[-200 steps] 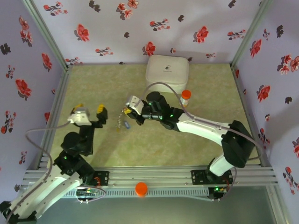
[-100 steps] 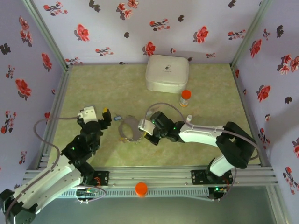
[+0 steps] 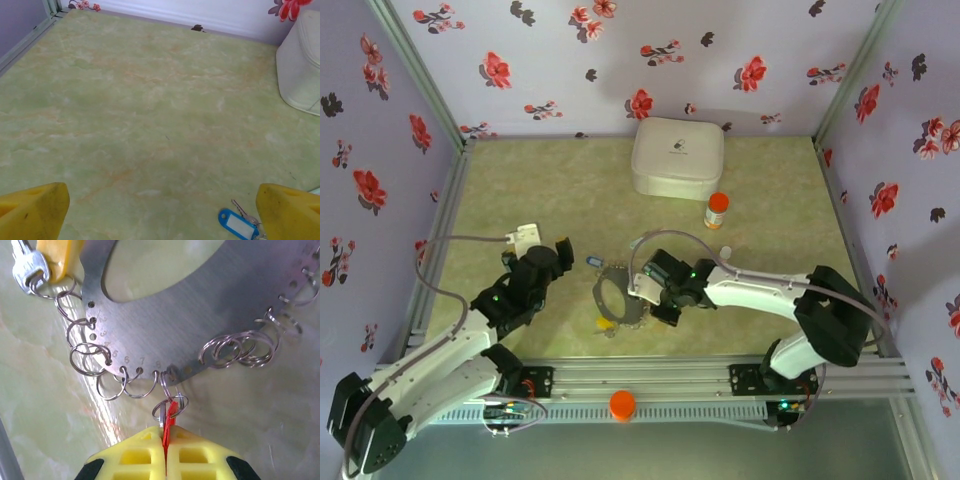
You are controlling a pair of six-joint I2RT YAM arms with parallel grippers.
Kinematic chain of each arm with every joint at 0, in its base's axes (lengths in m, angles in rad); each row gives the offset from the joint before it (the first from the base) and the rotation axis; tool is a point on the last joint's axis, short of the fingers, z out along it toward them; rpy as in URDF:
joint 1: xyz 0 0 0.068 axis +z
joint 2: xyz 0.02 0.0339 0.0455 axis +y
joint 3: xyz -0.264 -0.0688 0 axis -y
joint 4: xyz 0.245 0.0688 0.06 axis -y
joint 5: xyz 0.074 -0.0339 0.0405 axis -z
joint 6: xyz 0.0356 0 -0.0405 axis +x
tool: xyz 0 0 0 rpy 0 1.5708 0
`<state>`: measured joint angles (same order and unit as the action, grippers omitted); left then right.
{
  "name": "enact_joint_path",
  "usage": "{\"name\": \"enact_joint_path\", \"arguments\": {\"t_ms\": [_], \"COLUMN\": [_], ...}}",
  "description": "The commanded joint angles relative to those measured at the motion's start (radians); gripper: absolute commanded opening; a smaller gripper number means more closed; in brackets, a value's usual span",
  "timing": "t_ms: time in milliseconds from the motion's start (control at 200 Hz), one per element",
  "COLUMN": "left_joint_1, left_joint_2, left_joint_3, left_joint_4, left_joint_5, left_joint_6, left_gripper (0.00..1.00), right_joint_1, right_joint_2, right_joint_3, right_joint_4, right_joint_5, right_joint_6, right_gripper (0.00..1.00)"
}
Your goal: Put the keys on the keyring
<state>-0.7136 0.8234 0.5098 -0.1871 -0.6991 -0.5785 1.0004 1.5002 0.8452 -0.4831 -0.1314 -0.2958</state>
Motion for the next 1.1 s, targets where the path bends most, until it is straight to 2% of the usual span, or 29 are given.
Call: {"name": "enact_joint_path", "arguments": {"t_ms": [0,210,285,355,455,520,605,680,750,805,885,940,1000,1095], "left_joint_1": [0.025,0.058,0.068,0.076,0.090,0.098,0.101,0.101,0.102,0.102,0.103,0.103,0.104,0.104], "left_joint_2": [0.032,0.088,0.100,0.114,0.134,0.151,0.170,0.182,0.189,0.195,0.201,0.206,0.211,0.218], "left_joint_3": [0.036,0.065,0.075,0.085,0.092,0.093,0.090,0.085,0.080,0.078,0.072,0.064,0.055,0.052], "left_joint_4": [0.011,0.029,0.032,0.036,0.065,0.095,0.138,0.175,0.196,0.202,0.212,0.224,0.236,0.247], "left_joint_5": [0.044,0.087,0.103,0.122,0.168,0.201,0.232,0.251,0.261,0.262,0.271,0.278,0.289,0.301], "left_joint_6": [-0.035,0.008,0.026,0.048,0.089,0.112,0.131,0.144,0.159,0.164,0.162,0.152,0.140,0.128], "left_gripper": [0.96,0.99,1.00,1.00,1.00,1.00,1.00,1.00,1.00,1.00,1.00,1.00,1.00,1.00], "right_joint_1": [0.020,0.031,0.028,0.025,-0.003,-0.054,-0.139,-0.188,-0.197,-0.197,-0.195,-0.191,-0.177,-0.173], "right_joint_2": [0.043,0.177,0.181,0.169,0.145,0.086,-0.010,-0.056,-0.037,0.021,0.139,0.204,0.230,0.239], "right_joint_3": [0.071,0.168,0.184,0.196,0.210,0.202,0.164,0.119,0.114,0.154,0.255,0.306,0.298,0.268], "right_joint_4": [-0.185,-0.331,-0.341,-0.353,-0.378,-0.327,-0.149,0.043,0.153,0.156,0.060,0.005,0.023,0.062], "right_joint_5": [0.027,0.041,0.058,0.055,0.017,-0.015,-0.055,0.023,0.085,0.098,0.062,0.029,0.022,0.024], "right_joint_6": [0.060,0.187,0.215,0.227,0.237,0.266,0.383,0.553,0.740,0.874,1.052,1.119,1.179,1.236], "right_gripper": [0.07,0.11,0.20,0.34,0.40,0.41,0.39,0.39,0.39,0.38,0.33,0.30,0.27,0.28]}}
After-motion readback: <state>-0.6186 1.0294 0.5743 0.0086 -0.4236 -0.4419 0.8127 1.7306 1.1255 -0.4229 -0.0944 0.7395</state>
